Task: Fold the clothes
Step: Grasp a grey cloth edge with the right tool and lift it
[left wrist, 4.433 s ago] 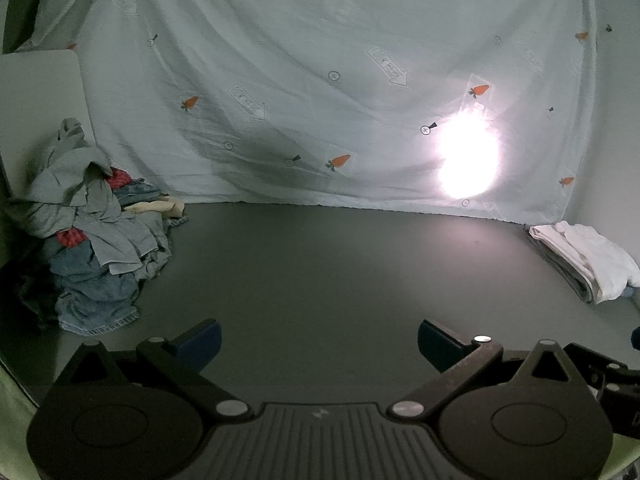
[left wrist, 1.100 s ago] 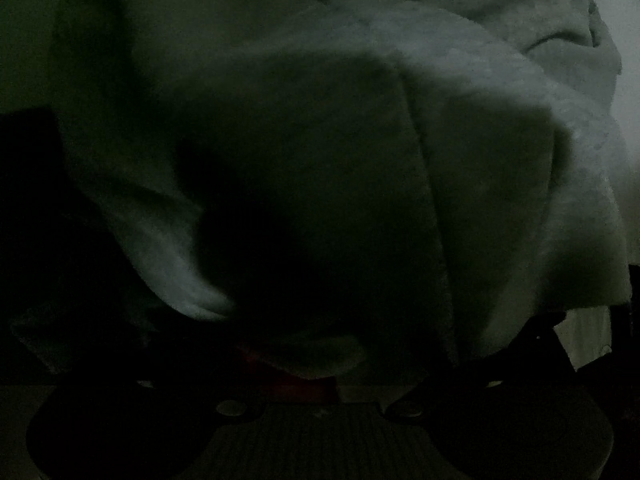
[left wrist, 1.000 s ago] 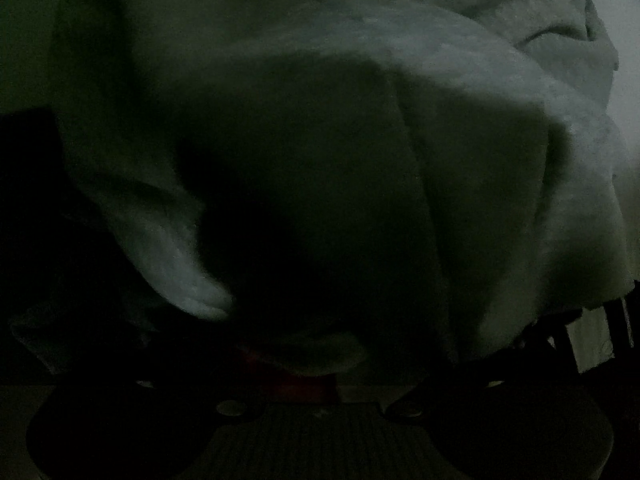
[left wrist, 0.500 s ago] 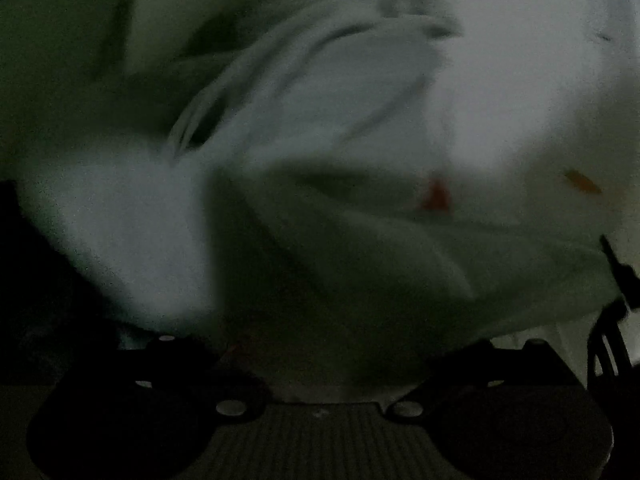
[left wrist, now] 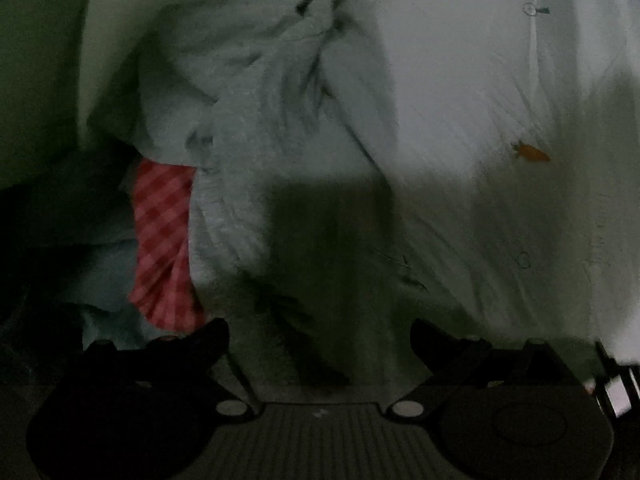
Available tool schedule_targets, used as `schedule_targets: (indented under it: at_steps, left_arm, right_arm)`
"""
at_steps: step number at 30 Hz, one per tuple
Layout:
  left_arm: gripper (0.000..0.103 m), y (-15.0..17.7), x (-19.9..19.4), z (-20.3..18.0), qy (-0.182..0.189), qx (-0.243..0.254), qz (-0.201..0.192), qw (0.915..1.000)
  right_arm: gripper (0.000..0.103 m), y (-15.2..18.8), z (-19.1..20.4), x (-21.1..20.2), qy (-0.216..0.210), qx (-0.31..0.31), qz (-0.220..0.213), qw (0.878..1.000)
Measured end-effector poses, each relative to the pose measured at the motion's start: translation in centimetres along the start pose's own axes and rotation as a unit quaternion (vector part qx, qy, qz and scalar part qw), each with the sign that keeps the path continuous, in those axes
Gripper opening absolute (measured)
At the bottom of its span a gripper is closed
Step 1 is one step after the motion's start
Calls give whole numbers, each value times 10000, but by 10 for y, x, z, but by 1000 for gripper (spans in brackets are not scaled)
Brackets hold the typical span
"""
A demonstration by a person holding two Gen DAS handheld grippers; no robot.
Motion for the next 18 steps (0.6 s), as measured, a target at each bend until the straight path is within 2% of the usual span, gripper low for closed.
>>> schedule_targets:
  at_steps: [6, 9, 12, 15, 18]
  left_arm:
    - [97, 41, -15, -17, -365, 602, 29, 9975]
    - [97, 63, -28, -32, -215, 610, 76, 9979]
    - [97, 83, -41, -47, -48, 558, 100, 9984]
    - [97, 105, -51, -63, -4, 562, 159, 9983]
    - [97, 135, -50, -77, -115, 671, 242, 9974]
  right_arm:
    - [2, -50, -24, -83, 502, -451, -613, 9958]
    - [2, -81, -38, -145, 796, -502, -1006, 9905]
    - [2, -114, -46, -218, 1160, -710, -1568, 9782]
    - [2, -161, -51, -311, 1436, -885, -2411, 9557]
    - [2, -205, -59, -412, 1872, -1116, -3365, 9161]
Point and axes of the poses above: each gripper's, at about its wrist camera, not at the fingertips, and x roughly the way its jaws point, z to its left, y to its underside, the point moved 6 cm from there along x, roughly the way its jaws point, and after that the axes turned 9 degrees about -x, right-handed, at the moved point
